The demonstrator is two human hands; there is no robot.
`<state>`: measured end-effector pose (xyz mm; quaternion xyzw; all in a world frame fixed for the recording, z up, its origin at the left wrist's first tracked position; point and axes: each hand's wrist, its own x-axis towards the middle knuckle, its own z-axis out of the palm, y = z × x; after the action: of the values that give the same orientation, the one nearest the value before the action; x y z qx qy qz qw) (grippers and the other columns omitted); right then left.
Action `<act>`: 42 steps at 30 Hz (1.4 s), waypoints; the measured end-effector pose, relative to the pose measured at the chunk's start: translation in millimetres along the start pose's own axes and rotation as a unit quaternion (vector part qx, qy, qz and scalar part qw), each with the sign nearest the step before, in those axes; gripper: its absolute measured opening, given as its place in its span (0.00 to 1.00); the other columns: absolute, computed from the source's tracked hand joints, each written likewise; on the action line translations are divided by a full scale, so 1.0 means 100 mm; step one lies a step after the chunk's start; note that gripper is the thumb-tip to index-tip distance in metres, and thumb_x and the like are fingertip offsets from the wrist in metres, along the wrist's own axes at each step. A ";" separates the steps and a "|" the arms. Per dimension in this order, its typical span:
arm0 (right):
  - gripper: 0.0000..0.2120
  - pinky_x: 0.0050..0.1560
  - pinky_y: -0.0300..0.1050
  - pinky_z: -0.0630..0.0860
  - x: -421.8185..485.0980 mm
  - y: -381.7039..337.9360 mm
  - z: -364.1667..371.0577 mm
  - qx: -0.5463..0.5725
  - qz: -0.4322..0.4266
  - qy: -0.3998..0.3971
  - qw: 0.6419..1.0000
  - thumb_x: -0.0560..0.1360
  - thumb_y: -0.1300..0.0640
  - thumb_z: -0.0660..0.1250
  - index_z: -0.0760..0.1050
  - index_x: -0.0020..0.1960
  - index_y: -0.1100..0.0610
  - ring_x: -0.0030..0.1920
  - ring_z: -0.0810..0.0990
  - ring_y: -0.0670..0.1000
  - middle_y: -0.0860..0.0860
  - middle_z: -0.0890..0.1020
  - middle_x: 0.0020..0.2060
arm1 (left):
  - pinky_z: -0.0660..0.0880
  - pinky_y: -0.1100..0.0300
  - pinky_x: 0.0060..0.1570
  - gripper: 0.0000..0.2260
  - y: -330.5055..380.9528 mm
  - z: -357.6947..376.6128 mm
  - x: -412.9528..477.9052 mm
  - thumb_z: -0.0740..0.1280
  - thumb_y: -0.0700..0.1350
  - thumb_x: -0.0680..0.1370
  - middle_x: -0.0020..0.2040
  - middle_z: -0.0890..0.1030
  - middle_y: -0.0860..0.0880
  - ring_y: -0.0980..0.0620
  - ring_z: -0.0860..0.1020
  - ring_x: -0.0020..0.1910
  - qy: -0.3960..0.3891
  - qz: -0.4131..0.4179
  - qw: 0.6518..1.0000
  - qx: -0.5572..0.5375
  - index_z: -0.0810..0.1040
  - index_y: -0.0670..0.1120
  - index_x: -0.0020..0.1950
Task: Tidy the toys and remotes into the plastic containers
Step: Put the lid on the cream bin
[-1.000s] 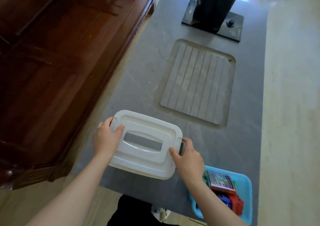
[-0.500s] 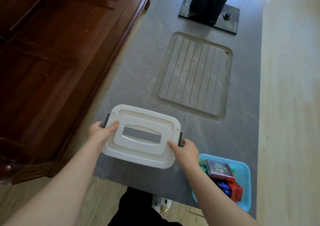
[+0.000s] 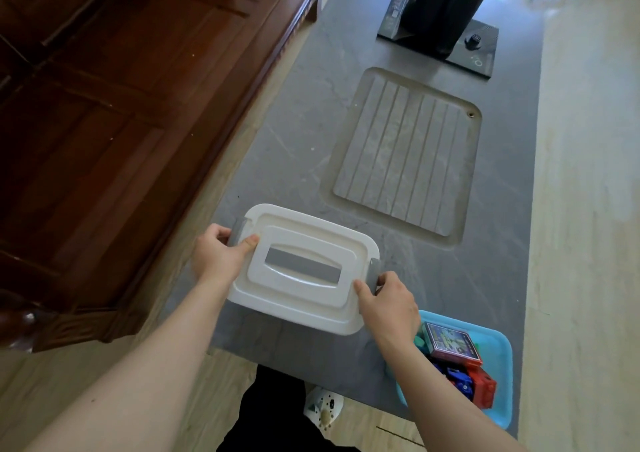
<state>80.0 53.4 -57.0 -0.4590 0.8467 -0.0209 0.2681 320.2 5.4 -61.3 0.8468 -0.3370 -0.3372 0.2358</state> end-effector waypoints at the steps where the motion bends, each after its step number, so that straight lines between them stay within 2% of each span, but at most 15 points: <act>1: 0.17 0.43 0.46 0.68 0.01 0.00 0.00 0.006 0.003 -0.005 1.000 0.73 0.40 0.64 0.70 0.48 0.54 0.45 0.76 0.54 0.51 0.80 0.46 | 0.66 0.59 0.33 0.15 -0.02 0.01 -0.04 0.73 0.55 0.70 0.44 0.78 0.51 0.50 0.75 0.40 0.015 0.040 0.999 0.027 0.74 0.47 0.45; 3: 0.18 0.44 0.47 0.69 0.04 0.00 0.00 0.019 0.007 -0.025 0.999 0.73 0.41 0.65 0.71 0.52 0.54 0.44 0.75 0.54 0.52 0.81 0.47 | 0.64 0.59 0.31 0.13 -0.05 0.02 -0.09 0.70 0.56 0.73 0.43 0.78 0.51 0.49 0.75 0.40 0.040 0.093 0.992 0.071 0.73 0.47 0.44; 5: 0.23 0.48 0.48 0.72 0.11 0.01 -0.04 0.036 -0.001 -0.064 0.997 0.73 0.42 0.66 0.69 0.62 0.54 0.49 0.78 0.57 0.54 0.82 0.51 | 0.65 0.58 0.34 0.12 -0.05 0.03 -0.08 0.67 0.55 0.75 0.45 0.77 0.50 0.48 0.75 0.42 0.044 0.115 0.988 0.093 0.73 0.47 0.46; 8: 0.36 0.53 0.53 0.77 0.10 0.00 -0.12 0.062 -0.029 -0.129 0.989 0.70 0.44 0.69 0.56 0.73 0.45 0.50 0.81 0.59 0.55 0.82 0.51 | 0.69 0.56 0.41 0.11 -0.09 -0.05 -0.02 0.67 0.52 0.77 0.51 0.79 0.48 0.48 0.75 0.46 0.001 0.122 0.989 0.083 0.75 0.46 0.53; 11: 0.36 0.52 0.56 0.79 -0.02 -0.06 -0.08 0.079 -0.052 -0.144 0.985 0.69 0.45 0.69 0.55 0.72 0.40 0.48 0.82 0.60 0.56 0.83 0.50 | 0.67 0.58 0.44 0.13 -0.19 -0.23 0.03 0.69 0.48 0.76 0.55 0.81 0.48 0.47 0.77 0.50 -0.012 0.108 0.992 0.064 0.76 0.46 0.58; 18: 0.30 0.47 0.53 0.80 -0.44 -0.27 0.20 0.110 -0.082 -0.154 0.979 0.69 0.47 0.67 0.61 0.68 0.40 0.41 0.83 0.58 0.53 0.83 0.42 | 0.72 0.54 0.50 0.14 -0.55 -0.72 0.02 0.69 0.49 0.75 0.57 0.82 0.49 0.45 0.78 0.55 0.006 0.080 0.992 0.100 0.77 0.49 0.59; 28: 0.28 0.47 0.54 0.80 -0.67 -0.33 0.44 0.097 -0.107 -0.168 0.975 0.70 0.50 0.66 0.60 0.67 0.41 0.41 0.83 0.58 0.54 0.83 0.42 | 0.74 0.51 0.53 0.15 -0.92 -0.95 -0.02 0.67 0.48 0.76 0.58 0.81 0.47 0.45 0.78 0.56 0.008 0.088 0.990 0.108 0.76 0.47 0.62; 31: 0.29 0.49 0.52 0.80 -0.64 -0.29 0.42 0.103 -0.103 -0.168 0.975 0.71 0.46 0.66 0.60 0.70 0.43 0.45 0.82 0.56 0.53 0.83 0.44 | 0.72 0.50 0.57 0.19 -0.81 -0.88 -0.07 0.66 0.46 0.76 0.65 0.76 0.46 0.44 0.74 0.61 0.032 0.121 0.985 0.122 0.73 0.47 0.68; 33: 0.31 0.49 0.47 0.75 -0.61 -0.24 0.34 0.110 -0.107 -0.144 0.978 0.73 0.43 0.65 0.59 0.72 0.45 0.46 0.79 0.52 0.48 0.81 0.41 | 0.68 0.51 0.61 0.20 -0.61 -0.73 -0.21 0.66 0.44 0.76 0.66 0.73 0.44 0.44 0.71 0.64 0.053 0.183 0.976 0.101 0.72 0.45 0.68; 35: 0.28 0.49 0.46 0.74 -0.56 -0.17 0.21 0.130 -0.111 -0.106 0.980 0.74 0.45 0.66 0.63 0.72 0.47 0.47 0.78 0.50 0.47 0.79 0.42 | 0.67 0.53 0.63 0.19 -0.37 -0.50 -0.44 0.65 0.41 0.76 0.66 0.73 0.44 0.45 0.70 0.65 0.031 0.254 0.963 0.081 0.73 0.44 0.67; 38: 0.23 0.58 0.50 0.74 -0.42 0.10 -0.08 0.146 -0.105 -0.038 0.983 0.74 0.52 0.67 0.69 0.69 0.51 0.52 0.78 0.52 0.53 0.80 0.52 | 0.65 0.58 0.62 0.18 -0.07 0.01 -0.85 0.66 0.40 0.75 0.64 0.75 0.45 0.45 0.72 0.63 -0.056 0.330 0.940 0.069 0.75 0.44 0.65; 40: 0.22 0.60 0.51 0.71 -0.32 0.39 -0.29 0.144 -0.089 0.011 0.985 0.74 0.56 0.67 0.71 0.67 0.53 0.56 0.76 0.53 0.55 0.79 0.55 | 0.65 0.58 0.62 0.19 0.07 0.36 -1.09 0.67 0.42 0.75 0.64 0.74 0.45 0.45 0.72 0.63 -0.127 0.335 0.931 0.069 0.74 0.44 0.66; 42: 0.21 0.62 0.50 0.68 -0.25 0.76 -0.46 0.134 -0.061 0.057 0.988 0.73 0.60 0.66 0.72 0.65 0.55 0.59 0.74 0.55 0.56 0.77 0.58 | 0.65 0.55 0.63 0.23 0.15 0.68 -1.28 0.67 0.46 0.76 0.68 0.71 0.45 0.45 0.71 0.65 -0.209 0.302 0.924 0.111 0.68 0.46 0.71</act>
<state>11.2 107.3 -27.6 -0.4677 0.8206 -0.1763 0.2770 194.6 77.4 -44.2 0.6361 -0.6534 -0.3798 0.1555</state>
